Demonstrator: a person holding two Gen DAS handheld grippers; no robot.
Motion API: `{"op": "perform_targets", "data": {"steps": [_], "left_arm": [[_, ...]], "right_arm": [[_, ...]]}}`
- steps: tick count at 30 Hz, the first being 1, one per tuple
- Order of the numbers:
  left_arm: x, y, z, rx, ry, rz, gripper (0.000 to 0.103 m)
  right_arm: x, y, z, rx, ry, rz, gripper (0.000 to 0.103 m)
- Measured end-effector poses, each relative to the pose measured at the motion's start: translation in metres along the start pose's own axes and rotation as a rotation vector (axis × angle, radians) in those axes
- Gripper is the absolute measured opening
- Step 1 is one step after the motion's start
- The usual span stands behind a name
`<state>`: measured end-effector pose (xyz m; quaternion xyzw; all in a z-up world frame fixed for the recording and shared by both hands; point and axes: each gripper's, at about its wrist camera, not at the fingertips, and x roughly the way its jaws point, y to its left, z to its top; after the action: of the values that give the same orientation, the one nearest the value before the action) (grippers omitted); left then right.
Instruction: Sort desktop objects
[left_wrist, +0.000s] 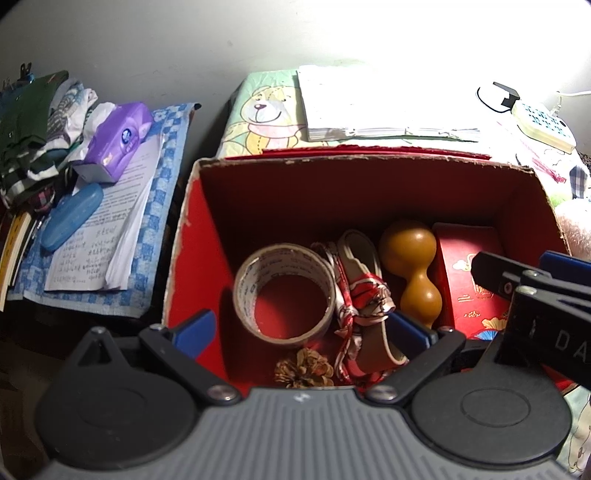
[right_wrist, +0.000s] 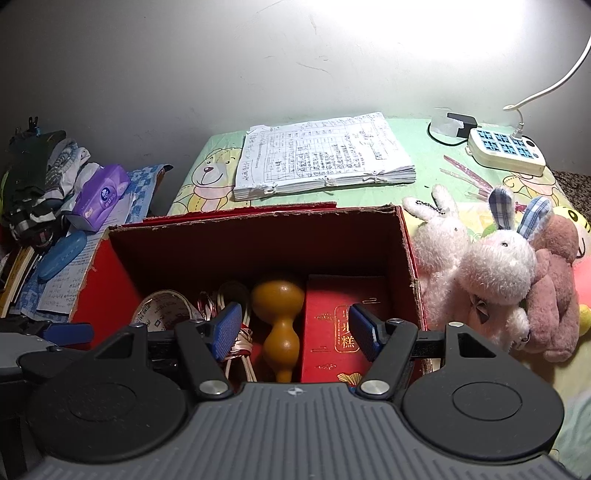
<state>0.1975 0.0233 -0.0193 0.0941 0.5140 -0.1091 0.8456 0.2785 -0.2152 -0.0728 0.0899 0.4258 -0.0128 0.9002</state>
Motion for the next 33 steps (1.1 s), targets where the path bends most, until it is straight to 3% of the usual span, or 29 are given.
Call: {"op": "perform_targets", "data": {"steps": [11,19,33], "left_arm": [[0.001,-0.002,-0.007,-0.002,-0.06,-0.012,0.1],[0.011,0.0,-0.012,-0.013,-0.051,-0.019,0.1],[0.023,-0.006,-0.017,0.005,0.003,-0.046,0.102]], "right_arm": [[0.005,-0.005,-0.004,0.02,0.001,0.007,0.067],[0.006,-0.007,-0.008,0.023,-0.034,0.025,0.067],[0.015,-0.014,-0.013,0.046,0.014,0.001,0.067]]}}
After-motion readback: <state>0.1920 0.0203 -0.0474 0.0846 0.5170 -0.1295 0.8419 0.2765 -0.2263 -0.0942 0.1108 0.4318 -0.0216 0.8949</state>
